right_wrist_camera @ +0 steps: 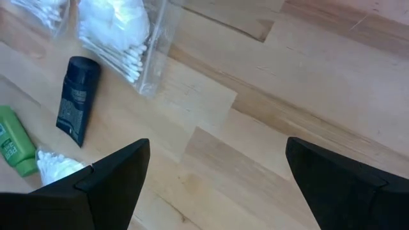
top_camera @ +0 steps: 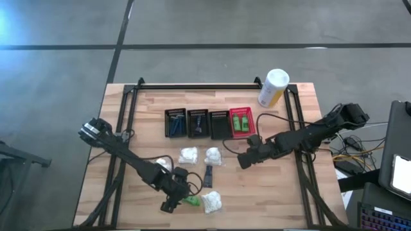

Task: Pick & Place Travel size toiletries
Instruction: Put the green shampoo into the red bin

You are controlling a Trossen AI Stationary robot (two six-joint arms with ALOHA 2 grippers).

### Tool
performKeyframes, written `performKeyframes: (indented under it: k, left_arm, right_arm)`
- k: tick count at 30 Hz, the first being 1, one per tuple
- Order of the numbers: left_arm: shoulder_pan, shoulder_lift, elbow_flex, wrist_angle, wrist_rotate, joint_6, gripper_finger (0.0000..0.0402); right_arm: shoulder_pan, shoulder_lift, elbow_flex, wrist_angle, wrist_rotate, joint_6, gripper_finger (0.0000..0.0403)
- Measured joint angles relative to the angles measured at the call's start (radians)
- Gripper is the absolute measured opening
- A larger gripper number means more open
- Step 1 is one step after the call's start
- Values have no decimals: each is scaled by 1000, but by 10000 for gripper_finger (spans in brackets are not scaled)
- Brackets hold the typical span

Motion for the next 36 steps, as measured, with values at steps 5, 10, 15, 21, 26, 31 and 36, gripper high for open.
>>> performKeyframes:
  k: [5, 10, 15, 21, 26, 31, 36]
  left_arm:
    - [0, 44, 0, 24, 0, -2, 319]
    - [0, 82, 1, 22, -11, -35, 287]
    - [-1, 96, 3, 23, -46, -78, 224]
    - [-1, 78, 0, 23, -75, -77, 162]
    - [8, 44, -2, 10, -90, -121, 162]
    - [41, -38, -2, -52, -202, -184, 162]
    - [99, -131, -1, -47, -331, -187, 162]
  right_arm:
    - [0, 0, 0, 0, 0, -7, 364]
    - [0, 0, 0, -1, -1, -27, 364]
    - [0, 0, 0, -1, -3, -36, 364]
    - [0, 0, 0, 3, -34, -75, 364]
    - [-1, -1, 0, 20, -63, -93, 364]
    - [-6, -16, 0, 106, -85, -113, 364]
    - [-31, -43, 0, 206, -85, -132, 364]
